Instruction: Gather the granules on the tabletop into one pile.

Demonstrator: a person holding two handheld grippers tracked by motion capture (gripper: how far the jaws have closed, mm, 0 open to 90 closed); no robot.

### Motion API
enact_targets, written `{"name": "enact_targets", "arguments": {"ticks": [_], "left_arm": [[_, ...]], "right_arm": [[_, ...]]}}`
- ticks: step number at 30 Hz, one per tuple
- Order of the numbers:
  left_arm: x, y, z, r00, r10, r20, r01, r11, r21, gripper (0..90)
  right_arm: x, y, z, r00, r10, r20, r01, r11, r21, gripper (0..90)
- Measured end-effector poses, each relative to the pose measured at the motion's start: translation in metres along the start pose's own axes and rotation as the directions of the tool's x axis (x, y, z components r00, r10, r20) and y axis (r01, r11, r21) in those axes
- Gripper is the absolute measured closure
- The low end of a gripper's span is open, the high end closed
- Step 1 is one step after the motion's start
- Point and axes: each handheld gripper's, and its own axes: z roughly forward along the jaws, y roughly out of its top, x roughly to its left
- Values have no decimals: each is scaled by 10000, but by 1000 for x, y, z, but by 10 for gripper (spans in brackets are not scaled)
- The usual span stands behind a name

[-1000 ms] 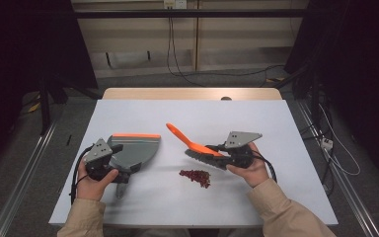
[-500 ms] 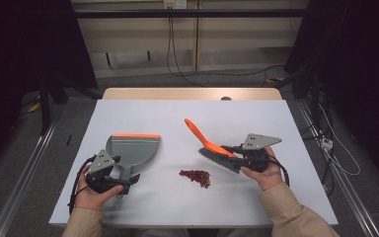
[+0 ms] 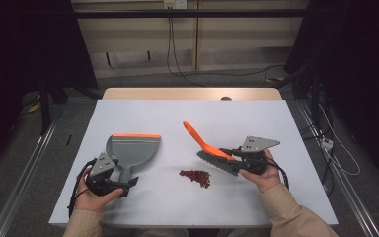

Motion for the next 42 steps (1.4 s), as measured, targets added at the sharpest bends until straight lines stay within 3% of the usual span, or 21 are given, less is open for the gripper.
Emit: {"name": "enact_targets", "arguments": {"ticks": [4, 12, 21, 25, 32, 36, 42], "left_arm": [[0, -2, 2, 9999, -101, -11, 101, 9999, 81, 58], [1, 0, 0, 9999, -119, -4, 119, 9999, -90, 59], [1, -5, 5, 9997, -4, -250, 13, 9993, 371, 67], [1, -4, 3, 9997, -105, -221, 108, 9999, 104, 67], [3, -2, -1, 9997, -136, -224, 136, 9999, -23, 67], [3, -1, -3, 9997, -137, -220, 134, 9998, -138, 67], [5, -1, -3, 9996, -142, -237, 138, 9998, -171, 67]], "right_arm": [[0, 0, 1, 10000, 84, 48, -84, 10000, -20, 710], [7, 13, 18, 9993, 170, -327, -178, 9996, -224, 710], [7, 15, 23, 9992, 57, -402, -64, 9999, -150, 710], [10, 16, 27, 9988, 48, -490, -56, 9998, -168, 710], [25, 27, 43, 9920, 1013, -753, -1044, 9938, -373, 710], [39, 32, 62, 9815, 1520, -1161, -1568, 9871, -327, 710], [48, 35, 84, 9677, 2200, -1229, -2225, 9749, -62, 710]]}}
